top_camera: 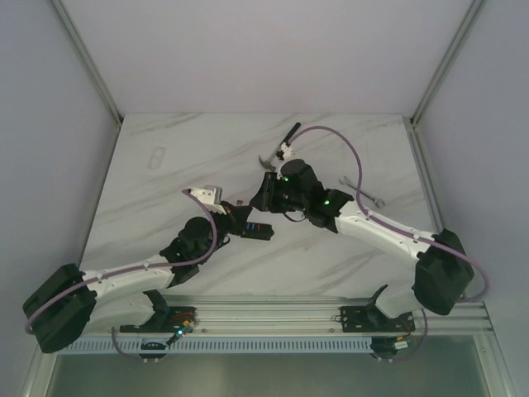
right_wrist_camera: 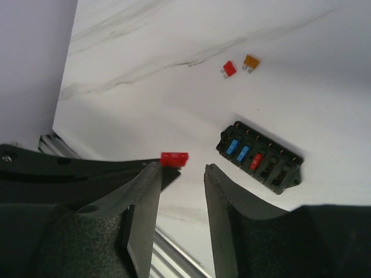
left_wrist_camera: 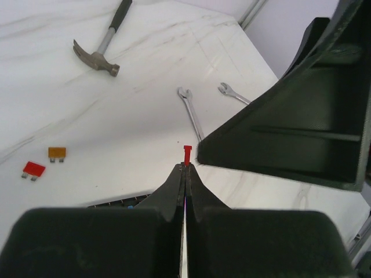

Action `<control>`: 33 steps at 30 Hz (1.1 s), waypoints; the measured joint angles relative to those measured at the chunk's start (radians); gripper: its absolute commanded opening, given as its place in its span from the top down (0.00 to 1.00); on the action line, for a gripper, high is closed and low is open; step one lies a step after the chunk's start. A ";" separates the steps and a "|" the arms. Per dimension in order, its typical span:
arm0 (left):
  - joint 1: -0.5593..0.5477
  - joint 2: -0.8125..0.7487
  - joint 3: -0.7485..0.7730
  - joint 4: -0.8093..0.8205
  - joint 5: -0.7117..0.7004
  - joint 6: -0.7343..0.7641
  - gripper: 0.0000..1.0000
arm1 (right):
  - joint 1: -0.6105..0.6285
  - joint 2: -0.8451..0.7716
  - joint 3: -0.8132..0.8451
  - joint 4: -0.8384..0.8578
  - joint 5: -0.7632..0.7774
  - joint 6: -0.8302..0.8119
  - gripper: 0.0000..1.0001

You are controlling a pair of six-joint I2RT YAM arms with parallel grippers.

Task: Snap on the fuse box
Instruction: Pick up the fuse from the center of the board.

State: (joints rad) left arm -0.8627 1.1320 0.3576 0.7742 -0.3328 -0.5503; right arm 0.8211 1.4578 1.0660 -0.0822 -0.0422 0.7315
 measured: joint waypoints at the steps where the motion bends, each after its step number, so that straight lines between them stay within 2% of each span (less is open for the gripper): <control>1: 0.000 -0.017 0.000 -0.010 0.003 0.012 1.00 | -0.008 -0.014 -0.003 0.000 -0.019 -0.028 0.57; 4: 0.013 -0.079 0.000 -0.045 0.033 0.050 1.00 | -0.051 -0.071 -0.010 0.003 -0.095 -0.150 0.55; 9: 0.067 -0.189 0.002 -0.124 0.165 0.119 1.00 | -0.142 -0.160 -0.014 0.002 -0.295 -0.417 0.54; 19: 0.097 -0.274 0.122 -0.308 0.518 0.215 1.00 | -0.147 -0.257 -0.013 -0.110 -0.622 -0.878 0.53; 26: 0.097 -0.273 0.176 -0.352 0.695 0.255 1.00 | -0.147 -0.266 0.031 -0.206 -0.755 -1.021 0.57; 33: 0.097 -0.243 0.202 -0.376 0.799 0.273 1.00 | -0.147 -0.254 0.061 -0.270 -0.850 -1.088 0.64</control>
State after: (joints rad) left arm -0.7658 0.8886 0.5594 0.3985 0.4664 -0.2775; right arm 0.6739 1.2041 1.1275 -0.3519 -0.8917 -0.3561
